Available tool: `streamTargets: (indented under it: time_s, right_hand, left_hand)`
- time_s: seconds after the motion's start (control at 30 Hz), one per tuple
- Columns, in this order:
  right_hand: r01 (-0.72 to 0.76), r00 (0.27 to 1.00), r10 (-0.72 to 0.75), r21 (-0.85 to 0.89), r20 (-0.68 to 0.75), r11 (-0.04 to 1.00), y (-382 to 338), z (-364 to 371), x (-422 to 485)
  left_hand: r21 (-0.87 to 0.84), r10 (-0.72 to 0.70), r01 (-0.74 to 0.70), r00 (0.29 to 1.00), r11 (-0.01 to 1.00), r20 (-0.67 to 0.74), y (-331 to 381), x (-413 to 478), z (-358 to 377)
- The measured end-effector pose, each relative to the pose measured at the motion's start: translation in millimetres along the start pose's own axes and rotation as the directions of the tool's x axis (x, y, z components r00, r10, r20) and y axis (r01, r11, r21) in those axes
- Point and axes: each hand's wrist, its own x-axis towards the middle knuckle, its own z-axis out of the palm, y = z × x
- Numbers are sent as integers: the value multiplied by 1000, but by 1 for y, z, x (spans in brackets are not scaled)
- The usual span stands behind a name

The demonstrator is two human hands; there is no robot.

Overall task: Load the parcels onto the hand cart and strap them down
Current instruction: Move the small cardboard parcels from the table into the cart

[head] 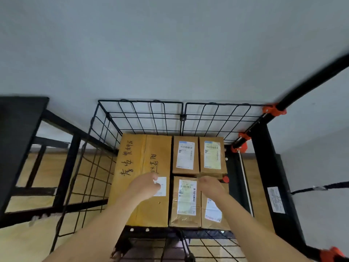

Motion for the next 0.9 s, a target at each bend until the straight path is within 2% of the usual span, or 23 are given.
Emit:
streamTargets:
  time_s: [0.17,0.3,0.57,0.9]
  right_hand:
    - [149,983,-154,-51,-100,987,-37,-7,-55]
    - [301,938,-298,-10,-176,954,-70,3,-105]
    - [482,848,-460,20,-263,876,-137,64,-201]
    - [663,729,-637,27,-252,748,-225,174,-290]
  left_hand:
    - [136,109,-97,990,986,-85,-11,-45,-41]
    - [174,179,-148,969,973,-173,-25,-87,-76]
    - [13,292,-316,860,949,-418,-103,-178,-134]
    - [-46,282,-400,719,915,-635,-233,-278,-194]
